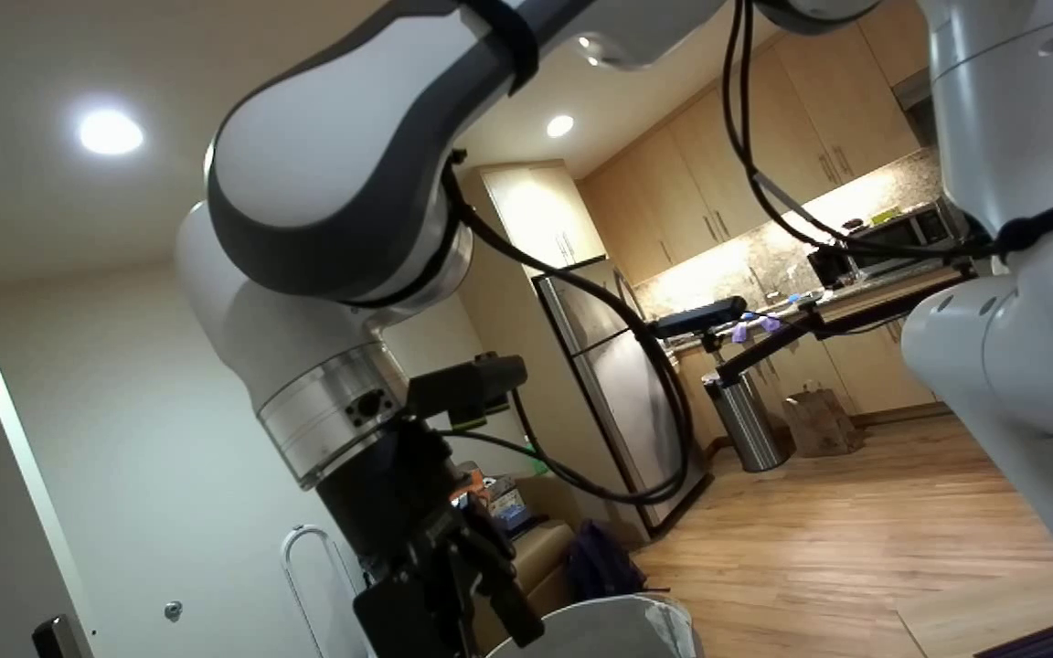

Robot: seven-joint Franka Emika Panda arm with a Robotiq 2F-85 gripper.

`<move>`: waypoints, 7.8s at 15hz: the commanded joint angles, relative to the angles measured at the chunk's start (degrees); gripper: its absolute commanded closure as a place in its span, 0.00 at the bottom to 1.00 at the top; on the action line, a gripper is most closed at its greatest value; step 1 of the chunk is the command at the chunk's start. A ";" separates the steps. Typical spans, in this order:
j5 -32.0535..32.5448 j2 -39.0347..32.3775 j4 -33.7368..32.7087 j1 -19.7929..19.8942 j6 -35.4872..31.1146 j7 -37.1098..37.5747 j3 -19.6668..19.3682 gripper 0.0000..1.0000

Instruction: Put the white shirt in the basket

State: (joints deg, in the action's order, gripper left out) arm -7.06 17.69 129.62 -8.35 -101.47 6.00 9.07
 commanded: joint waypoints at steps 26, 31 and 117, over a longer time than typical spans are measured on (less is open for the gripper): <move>3.02 -34.51 -26.28 -0.67 -1.97 -2.86 -2.64 0.00; 3.77 -36.65 -26.74 -1.18 -5.73 -3.64 -2.43 0.00; 42.30 -101.50 -79.35 -20.76 -35.54 -42.69 -11.60 0.00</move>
State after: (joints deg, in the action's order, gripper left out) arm 34.21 -83.81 51.06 -30.82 -136.85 -31.82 -4.31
